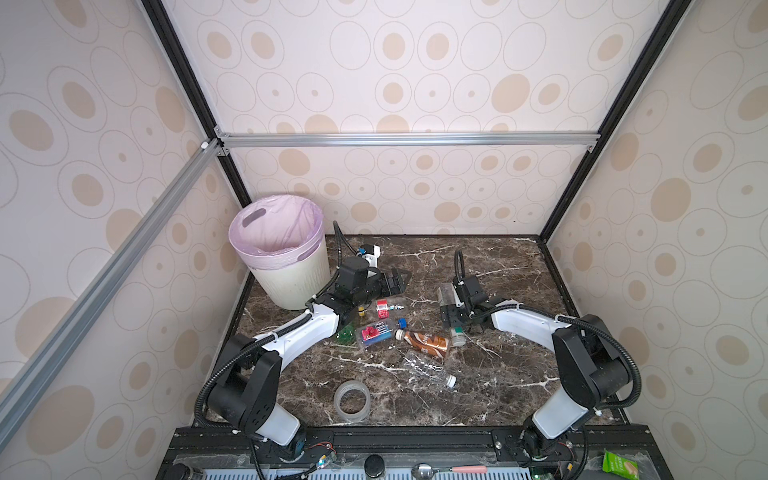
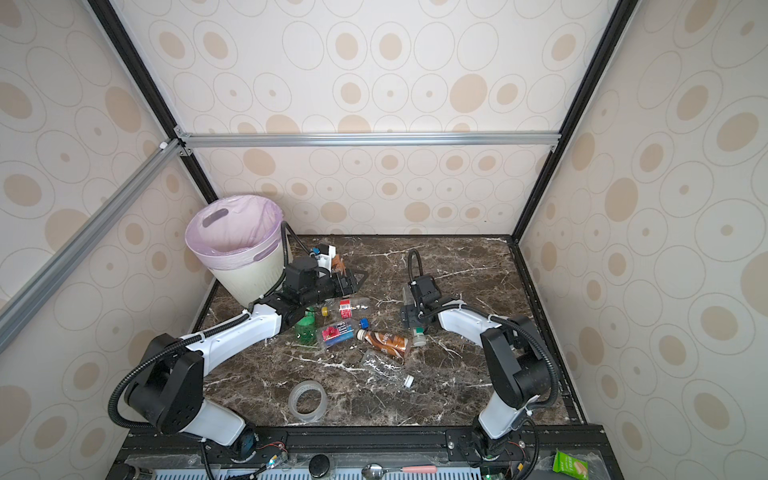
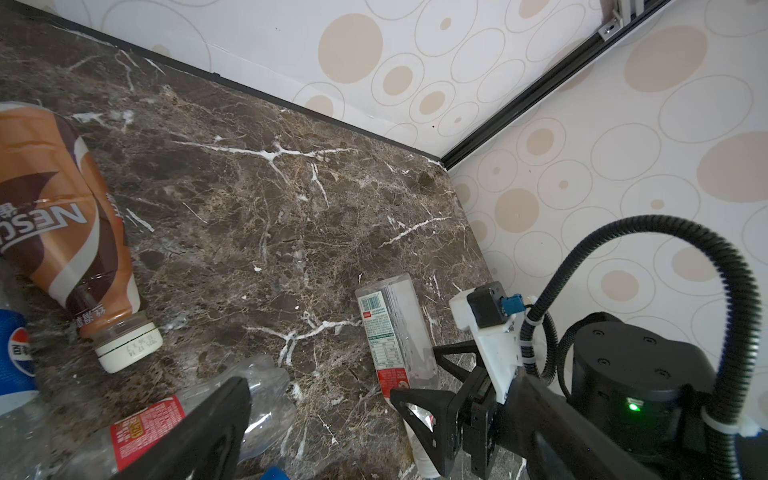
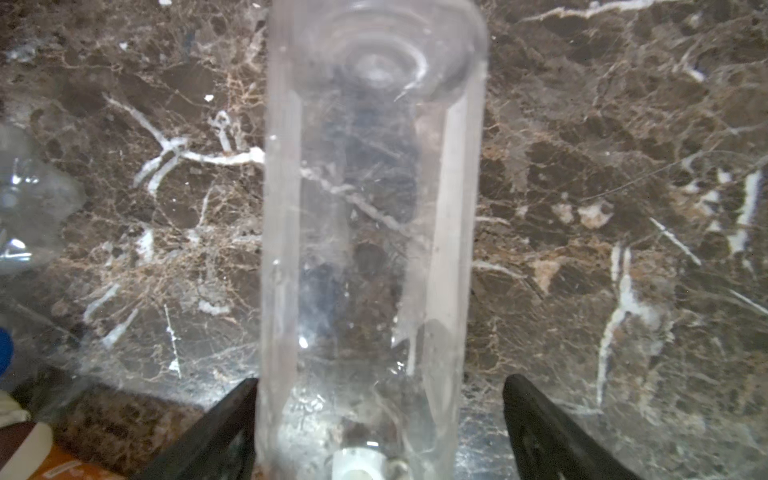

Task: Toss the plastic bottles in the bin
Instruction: 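Grasp the clear red-green-label bottle with right gripper and lift it upright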

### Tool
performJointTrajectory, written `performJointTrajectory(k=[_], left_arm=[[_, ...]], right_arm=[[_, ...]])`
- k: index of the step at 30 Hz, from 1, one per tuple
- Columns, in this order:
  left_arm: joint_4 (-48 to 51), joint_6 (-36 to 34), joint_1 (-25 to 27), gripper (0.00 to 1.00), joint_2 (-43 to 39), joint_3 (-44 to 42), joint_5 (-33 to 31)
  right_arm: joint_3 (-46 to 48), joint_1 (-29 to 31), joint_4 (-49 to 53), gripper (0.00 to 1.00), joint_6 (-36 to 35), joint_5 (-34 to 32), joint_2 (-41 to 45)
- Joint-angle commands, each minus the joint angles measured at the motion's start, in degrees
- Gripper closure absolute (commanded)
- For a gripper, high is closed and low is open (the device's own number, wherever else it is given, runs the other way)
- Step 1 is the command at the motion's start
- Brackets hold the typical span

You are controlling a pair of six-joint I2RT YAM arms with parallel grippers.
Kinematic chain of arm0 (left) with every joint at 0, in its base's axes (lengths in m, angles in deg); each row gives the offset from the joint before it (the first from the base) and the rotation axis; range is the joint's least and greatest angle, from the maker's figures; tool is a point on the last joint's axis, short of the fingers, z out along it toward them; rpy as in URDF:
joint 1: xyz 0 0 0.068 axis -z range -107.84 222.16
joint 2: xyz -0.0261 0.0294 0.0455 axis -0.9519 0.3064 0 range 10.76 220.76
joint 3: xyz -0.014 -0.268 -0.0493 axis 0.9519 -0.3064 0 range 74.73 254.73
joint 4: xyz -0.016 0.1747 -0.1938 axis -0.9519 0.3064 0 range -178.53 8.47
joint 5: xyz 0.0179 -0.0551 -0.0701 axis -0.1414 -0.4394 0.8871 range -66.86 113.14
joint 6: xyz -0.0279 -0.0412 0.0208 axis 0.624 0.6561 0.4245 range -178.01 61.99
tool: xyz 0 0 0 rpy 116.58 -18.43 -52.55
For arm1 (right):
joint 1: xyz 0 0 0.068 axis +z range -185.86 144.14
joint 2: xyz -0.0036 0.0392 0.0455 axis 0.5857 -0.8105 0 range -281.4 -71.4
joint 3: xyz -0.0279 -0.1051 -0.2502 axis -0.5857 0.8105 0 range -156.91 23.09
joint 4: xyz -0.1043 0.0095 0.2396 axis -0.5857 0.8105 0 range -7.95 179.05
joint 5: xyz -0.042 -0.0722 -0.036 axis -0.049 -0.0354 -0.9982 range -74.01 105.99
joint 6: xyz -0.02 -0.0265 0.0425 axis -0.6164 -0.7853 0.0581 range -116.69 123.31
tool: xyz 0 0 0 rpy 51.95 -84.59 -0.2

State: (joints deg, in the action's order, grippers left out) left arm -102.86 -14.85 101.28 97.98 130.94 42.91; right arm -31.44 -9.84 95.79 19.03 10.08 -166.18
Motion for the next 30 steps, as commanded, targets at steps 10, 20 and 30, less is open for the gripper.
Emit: performJointTrajectory(k=[10, 20, 30], left_arm=[[-1.41, 0.94, 0.93, 0.01, 0.20, 2.11, 0.40], [-1.41, 1.28, 1.01, 0.01, -0.38, 1.79, 0.57], [-4.67, 2.65, 1.02, 0.01, 1.00, 2.75, 2.94]], right_arm=[[0.15, 0.10, -2.17, 0.26, 2.72, 2.88, -2.80], [-2.14, 0.14, -0.44, 0.41, 2.37, 1.55, -2.73], [-6.05, 0.26, 1.42, 0.45, 2.49, 7.19, 4.08]])
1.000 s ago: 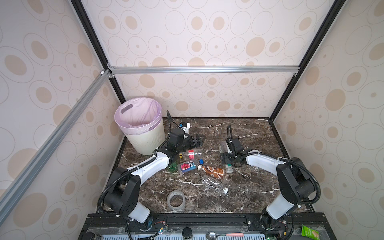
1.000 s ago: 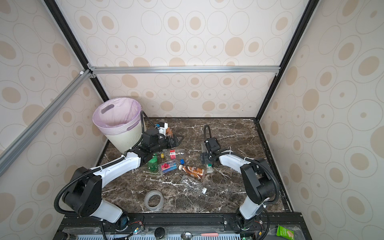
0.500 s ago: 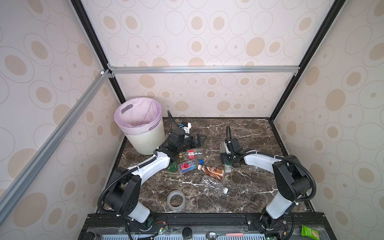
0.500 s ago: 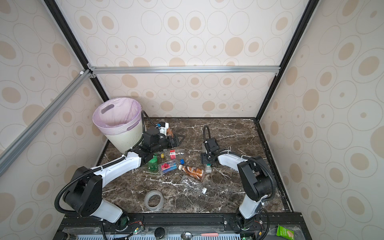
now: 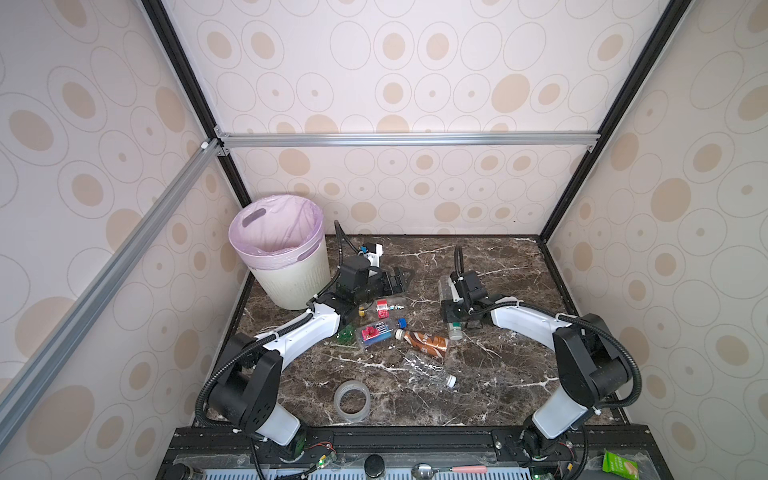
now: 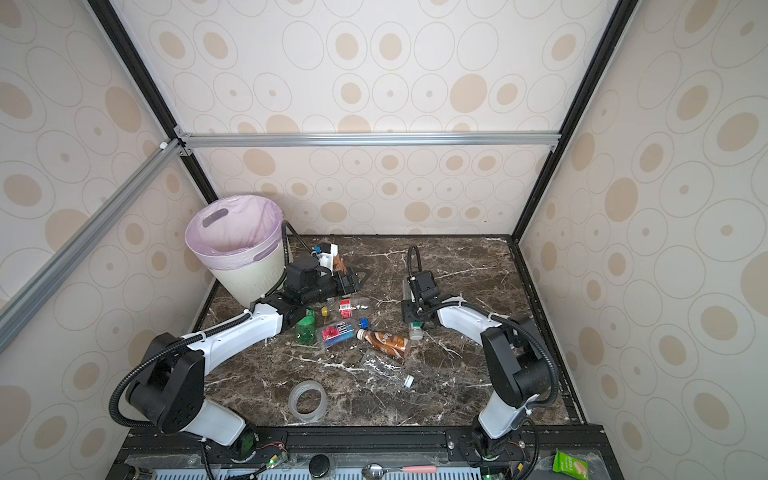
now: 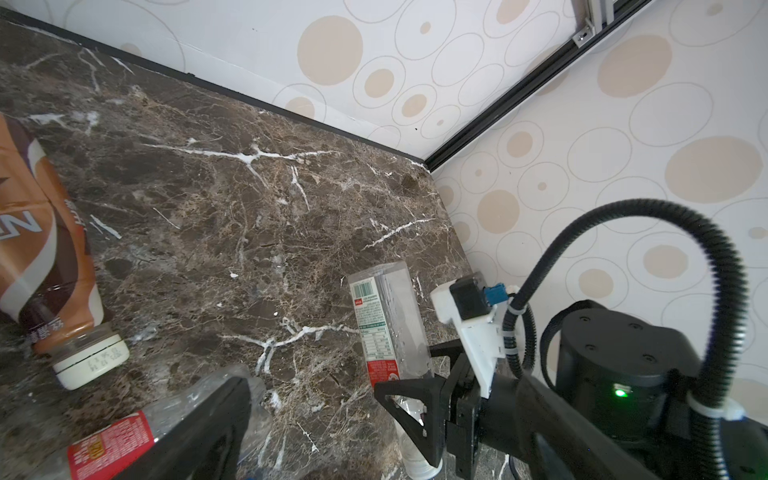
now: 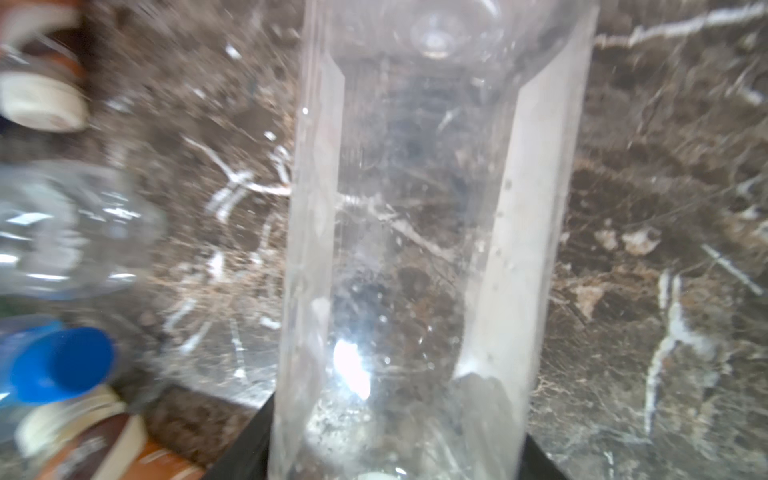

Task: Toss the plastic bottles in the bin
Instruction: 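Grasp the clear red-green-label bottle with right gripper and lift it upright, then close left gripper on the bottle held up by the right gripper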

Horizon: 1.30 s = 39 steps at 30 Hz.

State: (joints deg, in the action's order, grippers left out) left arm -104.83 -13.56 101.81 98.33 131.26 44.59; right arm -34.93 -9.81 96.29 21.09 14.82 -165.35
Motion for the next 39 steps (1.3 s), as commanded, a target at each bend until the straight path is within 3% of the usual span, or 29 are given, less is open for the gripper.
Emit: performJointTrajectory(k=[1, 25, 39], left_arm=[[-2.78, 1.37, 0.51, 0.01, 0.82, 2.83, 1.44], [-1.55, 1.58, 0.81, 0.03, 5.41, 9.39, 4.56], [-2.43, 2.40, 1.13, 0.21, 6.75, 9.21, 5.18]], right_arm=[[-3.07, 0.32, 1.11, 0.45, 0.41, 3.10, 3.90], [-9.21, 9.33, -1.68, 0.48, 0.83, 8.02, 10.24], [-9.91, 12.76, -4.05, 0.48, 0.27, 7.77, 10.02]])
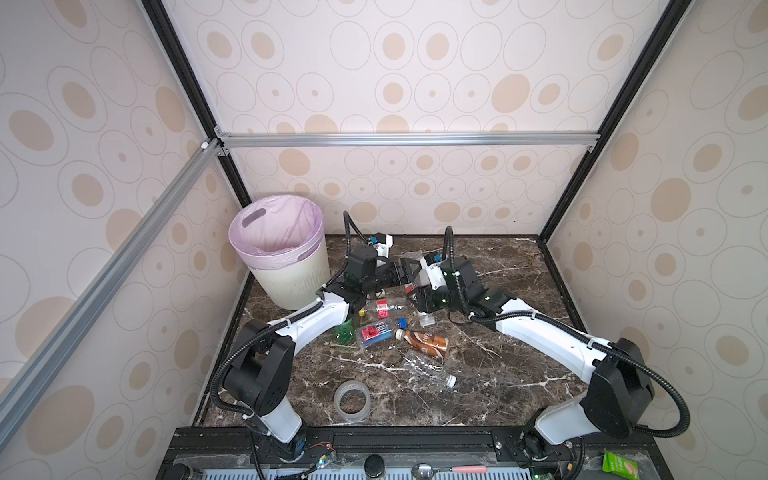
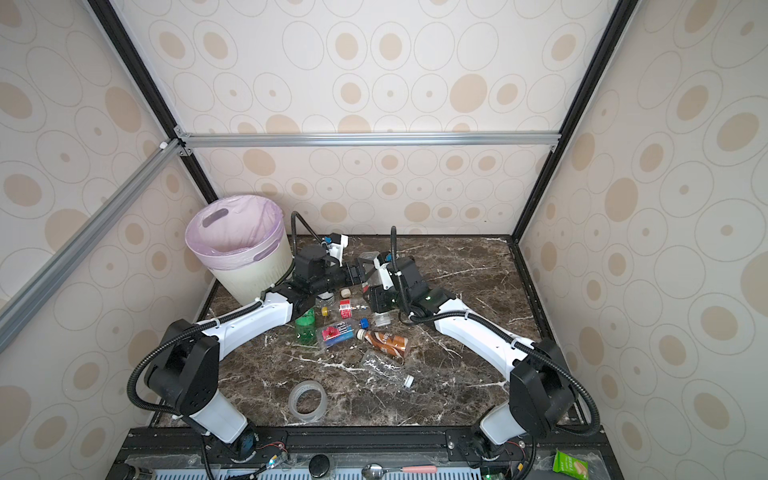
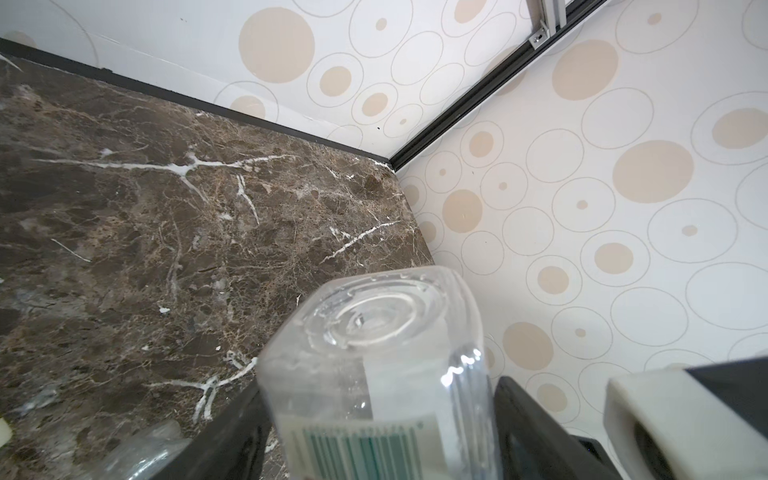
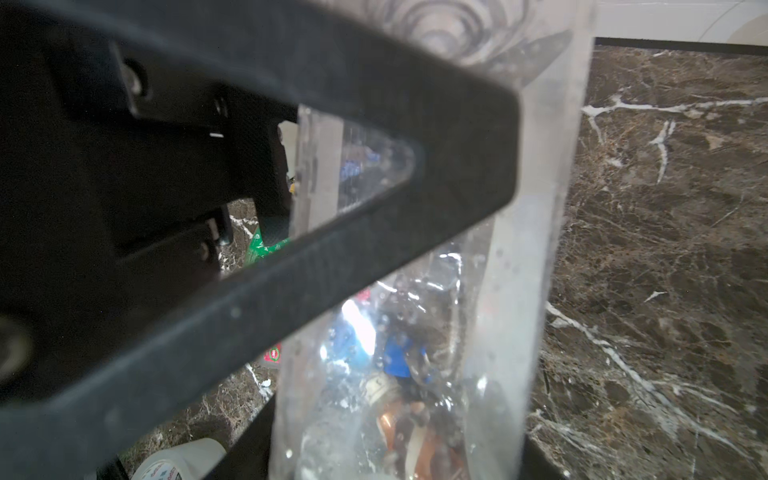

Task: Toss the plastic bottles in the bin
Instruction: 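Close left gripper on the bottle held up by the right gripper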

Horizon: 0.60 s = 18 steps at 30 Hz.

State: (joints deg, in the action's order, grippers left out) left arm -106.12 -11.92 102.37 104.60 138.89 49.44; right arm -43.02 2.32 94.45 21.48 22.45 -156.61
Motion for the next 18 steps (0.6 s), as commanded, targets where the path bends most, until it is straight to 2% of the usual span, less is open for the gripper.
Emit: performJointTrajectory(k=[1, 6, 10, 14, 18], left_arm=[[-1.06, 0.71, 0.53, 0.24, 0.38, 1.54, 0.33], [-1.09, 0.63, 0.54, 0.39, 0.20, 1.44, 0.15], [-0.83, 0.50, 0.54, 0.53, 0.07, 1.49, 0.09], [0.79, -0.57, 0.54, 0.54, -0.33, 2.14, -0.83], [4.63, -2.84, 0.37, 0.53, -0.63, 4.00, -2.71]], right_arm=[[-1.83, 0.75, -2.12, 0.48, -0.20, -0.03, 1.22], [-1.70, 0.74, -2.30, 0.44, -0.42, 0.42, 1.19], [-1.44, 0.76, -2.21, 0.34, -0.65, -0.51, 1.40], [-0.83, 0.73, -2.17, 0.24, -1.64, -1.97, 2.53], [-0.83, 0.76, -0.77, 0.19, -2.74, -2.83, 3.70]])
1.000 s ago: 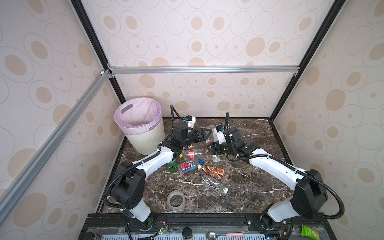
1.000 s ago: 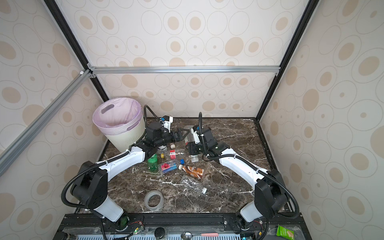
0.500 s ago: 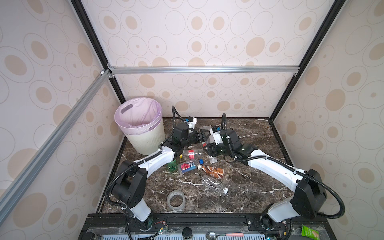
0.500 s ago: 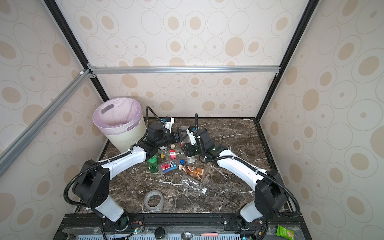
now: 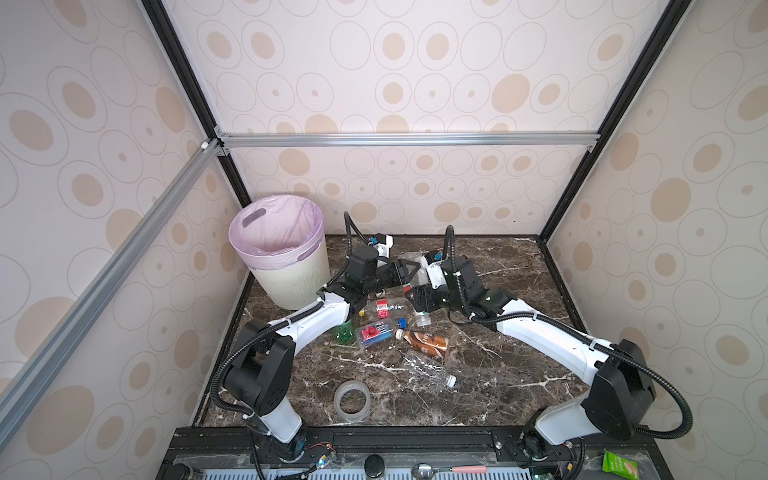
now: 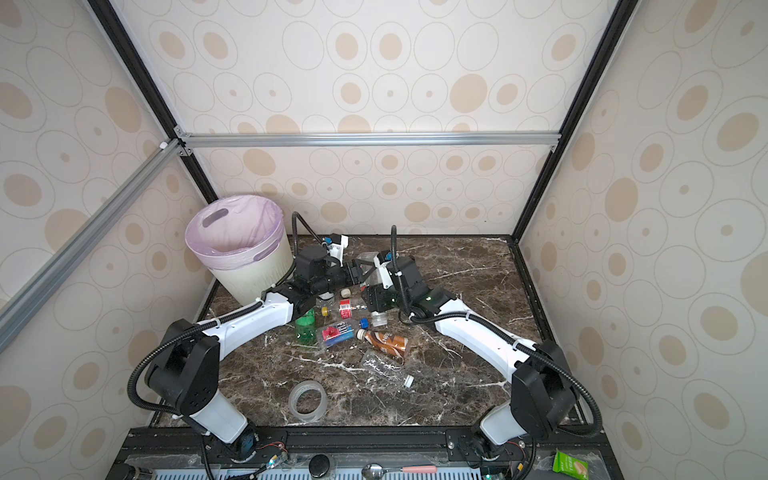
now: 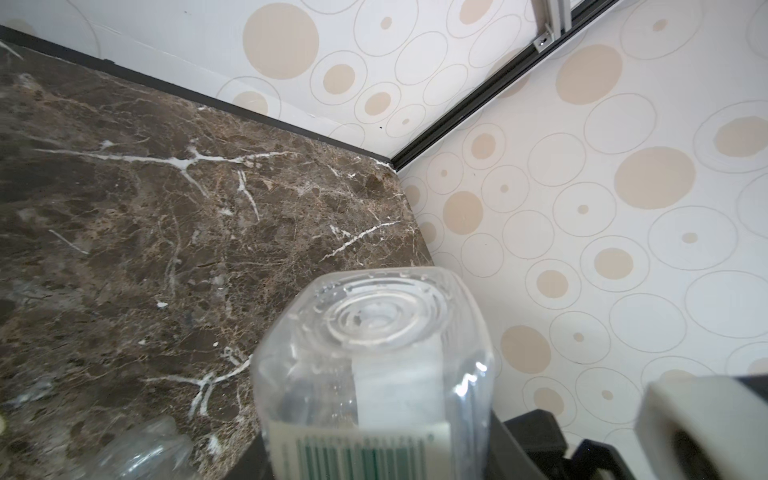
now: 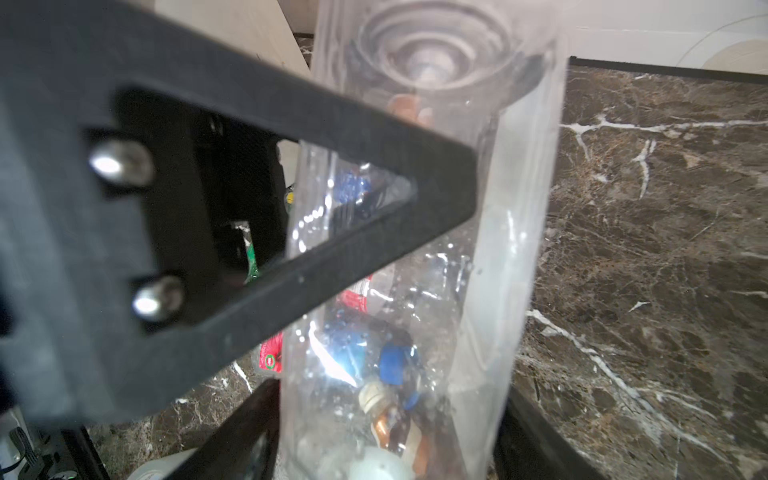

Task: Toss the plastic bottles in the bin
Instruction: 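Close left gripper on the bottle held up by the right gripper, then open right gripper while left gripper lifts the bottle toward the bin, then hold the bottle over the bin with left gripper and release it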

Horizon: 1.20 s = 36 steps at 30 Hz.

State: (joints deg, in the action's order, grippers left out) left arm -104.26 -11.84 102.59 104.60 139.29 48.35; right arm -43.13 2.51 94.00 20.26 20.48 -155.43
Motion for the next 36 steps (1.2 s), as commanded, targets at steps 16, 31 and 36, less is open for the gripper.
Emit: performJointTrajectory(k=[16, 31, 36], left_arm=[[18.80, -13.03, -6.55, 0.52, -2.68, 20.87, -8.17], [35.89, -29.94, -16.14, 0.47, -3.25, 48.95, -20.73], [38.25, -38.32, -17.03, 0.45, -2.31, 57.60, -29.01]], right_arm=[[-3.61, 0.64, 1.21, 0.00, -3.18, -3.35, 8.26], [-21.34, 4.26, -7.42, 0.00, -9.99, 3.33, -0.16], [-26.76, 5.12, -9.31, 0.00, -11.13, 6.40, -3.52]])
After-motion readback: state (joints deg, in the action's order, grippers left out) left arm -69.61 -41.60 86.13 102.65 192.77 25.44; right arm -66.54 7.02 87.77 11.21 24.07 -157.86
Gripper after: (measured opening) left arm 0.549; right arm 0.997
